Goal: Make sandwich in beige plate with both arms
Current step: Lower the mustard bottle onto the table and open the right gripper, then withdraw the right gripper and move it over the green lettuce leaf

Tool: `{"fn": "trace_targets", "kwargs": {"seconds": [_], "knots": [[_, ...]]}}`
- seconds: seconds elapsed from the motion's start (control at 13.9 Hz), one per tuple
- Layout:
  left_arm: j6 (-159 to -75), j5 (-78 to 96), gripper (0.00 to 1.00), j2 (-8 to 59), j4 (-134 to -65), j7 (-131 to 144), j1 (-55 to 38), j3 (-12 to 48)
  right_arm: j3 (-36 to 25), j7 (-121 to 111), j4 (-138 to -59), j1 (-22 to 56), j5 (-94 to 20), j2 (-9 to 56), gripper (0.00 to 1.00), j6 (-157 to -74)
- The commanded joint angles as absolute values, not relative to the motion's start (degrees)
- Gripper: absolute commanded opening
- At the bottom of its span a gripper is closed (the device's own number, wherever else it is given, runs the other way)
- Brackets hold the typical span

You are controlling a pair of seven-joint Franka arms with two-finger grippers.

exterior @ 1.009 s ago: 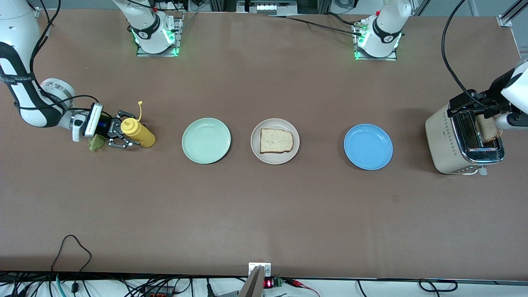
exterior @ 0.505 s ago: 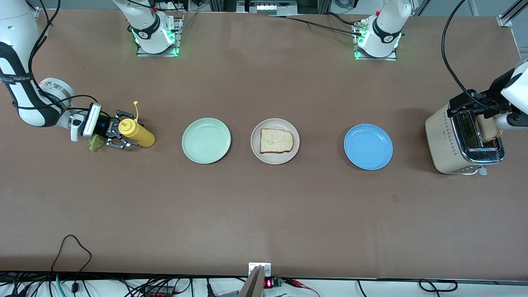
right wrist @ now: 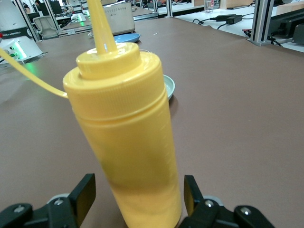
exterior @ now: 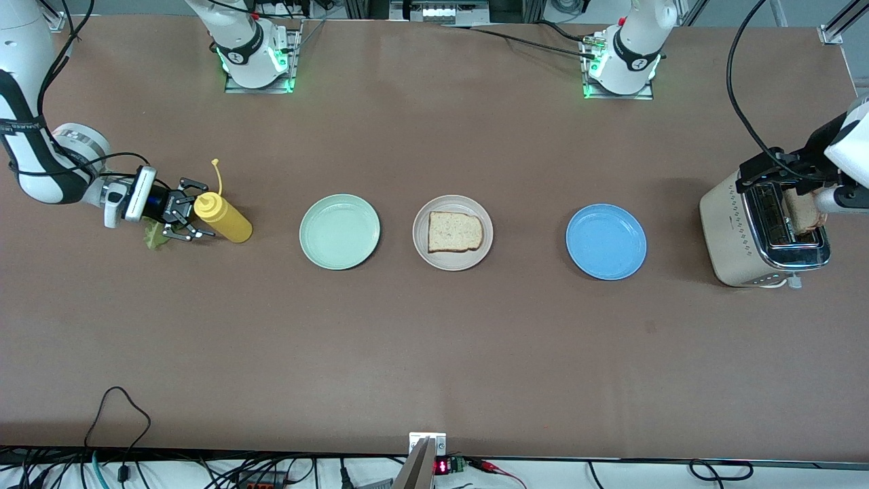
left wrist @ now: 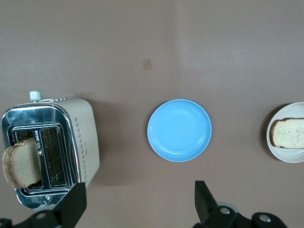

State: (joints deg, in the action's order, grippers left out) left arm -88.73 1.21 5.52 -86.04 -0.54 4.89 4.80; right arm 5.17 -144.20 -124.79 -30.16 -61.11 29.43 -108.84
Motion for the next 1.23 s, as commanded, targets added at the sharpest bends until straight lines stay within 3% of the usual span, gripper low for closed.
{"fn": "trace_targets", "kwargs": {"seconds": [0.0,0.36,0.43,0.5,1.15], "knots": [[-89.21,-0.26,1.0,4.39,-87.36,-1.05,4.83,4.92,4.92,-144.76,-124.19,-31.02,-59.16,29.44,0.85,-107.58],[-89.12,-0.26,1.0,4.39,-87.36,-1.05,4.83,4.92,1.86,-143.7,-124.28,-33.31,-53.98,26.55,0.86,-107.32],[-89.12,-0.26,1.0,4.39,-87.36,-1.05,4.83,4.92,0.54,-142.83,-124.28,-33.4,-53.79,25.93,0.96,-106.44],[-89.12,-0.26,1.0,4.39,-87.36,-1.05,4.83,4.92,0.09,-141.87,-124.1,-33.57,-53.44,25.41,1.0,-105.83],[-89.03,-0.26,1.0,4.39,-87.36,-1.06,4.83,4.92,-0.44,-110.87,-122.79,-33.66,-49.23,15.48,1.0,-106.78]]}}
